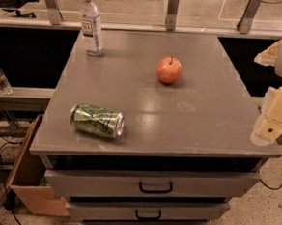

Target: Move blue plastic bottle near green can

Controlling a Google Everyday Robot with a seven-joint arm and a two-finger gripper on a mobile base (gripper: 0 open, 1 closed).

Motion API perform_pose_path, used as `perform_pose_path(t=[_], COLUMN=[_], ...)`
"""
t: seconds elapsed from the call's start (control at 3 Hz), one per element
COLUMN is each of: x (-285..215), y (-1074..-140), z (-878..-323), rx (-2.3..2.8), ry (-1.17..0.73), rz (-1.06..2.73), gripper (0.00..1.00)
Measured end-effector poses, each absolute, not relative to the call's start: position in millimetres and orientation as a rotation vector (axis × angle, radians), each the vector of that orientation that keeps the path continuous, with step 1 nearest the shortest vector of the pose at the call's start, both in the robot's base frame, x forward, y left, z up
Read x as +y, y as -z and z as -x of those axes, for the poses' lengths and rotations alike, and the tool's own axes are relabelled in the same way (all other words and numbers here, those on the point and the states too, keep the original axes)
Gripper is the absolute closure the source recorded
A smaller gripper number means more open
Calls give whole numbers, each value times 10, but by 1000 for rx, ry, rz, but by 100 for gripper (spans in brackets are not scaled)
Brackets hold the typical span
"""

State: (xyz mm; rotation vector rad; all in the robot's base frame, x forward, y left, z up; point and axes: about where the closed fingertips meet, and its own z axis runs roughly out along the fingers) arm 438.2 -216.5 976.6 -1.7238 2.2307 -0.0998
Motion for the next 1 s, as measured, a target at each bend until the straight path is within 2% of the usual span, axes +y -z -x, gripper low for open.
perform_pose_path(t=[0.33,0.67,1.0], x=[-2160,-1918,-1523], y=[-9773,-9765,-9763], z=[-4388,-4732,-5383], rx=[2227,2145,2040], ry=[102,81,48], rz=[1723,1724,1714], gripper=[0,0,0])
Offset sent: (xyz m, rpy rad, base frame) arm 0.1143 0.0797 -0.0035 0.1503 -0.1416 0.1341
